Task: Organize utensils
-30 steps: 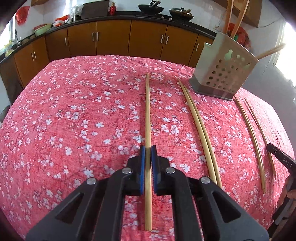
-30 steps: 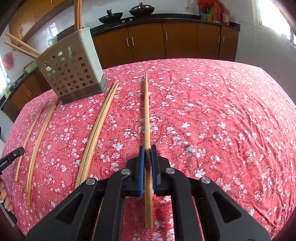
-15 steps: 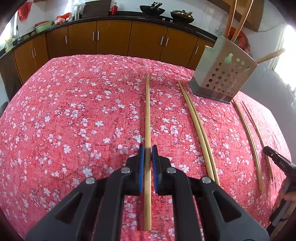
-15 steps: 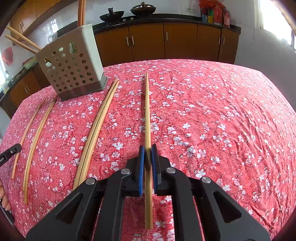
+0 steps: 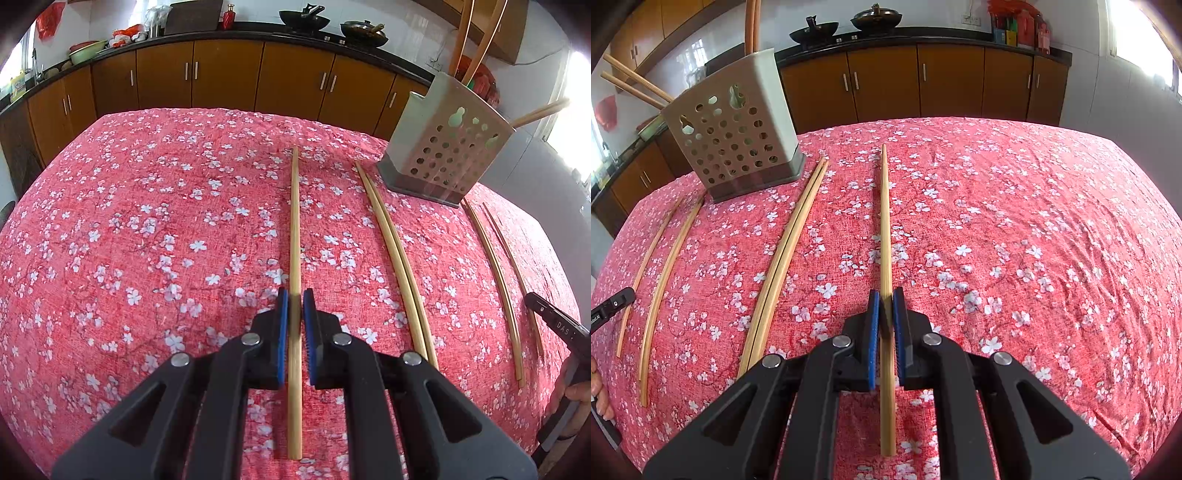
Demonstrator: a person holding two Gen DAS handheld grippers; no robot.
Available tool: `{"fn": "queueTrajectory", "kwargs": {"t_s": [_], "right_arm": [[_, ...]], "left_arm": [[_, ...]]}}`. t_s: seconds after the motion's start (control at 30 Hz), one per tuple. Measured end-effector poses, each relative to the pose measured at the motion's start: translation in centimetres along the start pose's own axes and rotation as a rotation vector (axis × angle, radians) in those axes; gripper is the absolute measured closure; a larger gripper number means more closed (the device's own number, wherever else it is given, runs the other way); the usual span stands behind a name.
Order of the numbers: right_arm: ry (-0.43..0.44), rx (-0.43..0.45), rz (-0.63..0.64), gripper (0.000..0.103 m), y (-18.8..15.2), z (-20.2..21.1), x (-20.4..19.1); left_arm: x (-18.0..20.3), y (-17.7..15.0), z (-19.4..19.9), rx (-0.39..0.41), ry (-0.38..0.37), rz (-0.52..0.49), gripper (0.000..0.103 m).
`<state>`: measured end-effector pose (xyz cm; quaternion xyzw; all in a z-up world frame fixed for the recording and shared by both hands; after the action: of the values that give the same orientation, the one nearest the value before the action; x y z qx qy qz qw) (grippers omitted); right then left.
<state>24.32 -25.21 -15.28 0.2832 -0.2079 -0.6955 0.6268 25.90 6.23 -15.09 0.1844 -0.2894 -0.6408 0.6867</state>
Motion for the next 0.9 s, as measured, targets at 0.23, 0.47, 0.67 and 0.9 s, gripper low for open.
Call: {"fn": "queueTrajectory", "kwargs": {"t_s": [0.23, 0.47, 0.67, 0.9], "right_arm": [[0.0, 0.0, 0.0, 0.094, 0.01, 0.01, 0.03], [-0.001, 0.0, -0.001, 0.094, 0.05, -0.03, 0.0], [-0.006, -0.002, 0.02, 0.094, -0.25, 0.36, -0.23], [0.044, -0.001, -0.014, 0.095, -0.58, 0.77, 0.13]], "left_arm": [[-0.03, 0.01, 0.02, 0.0, 0.0, 0.0, 0.092], [-0.09, 0.03, 0.08, 0.0, -0.001, 0.001, 0.092], [0.47, -0.17, 0.22, -0.004, 0.037, -0.044, 0.092], [0.62, -0.6, 0.61, -0.004, 0.055, -0.064, 0.095]]}}
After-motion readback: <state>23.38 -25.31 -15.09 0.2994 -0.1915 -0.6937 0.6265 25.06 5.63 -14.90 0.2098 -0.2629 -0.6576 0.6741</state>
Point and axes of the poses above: each gripper's, at about its wrist camera, not at the fingertips, and z roughly against the way its jaws point, x to its right, y to its top, the point moved 7 cm from there along -z, roughly the way its jaws point, and after that the axes turned 1 degree about y, right-handed, at the moved point
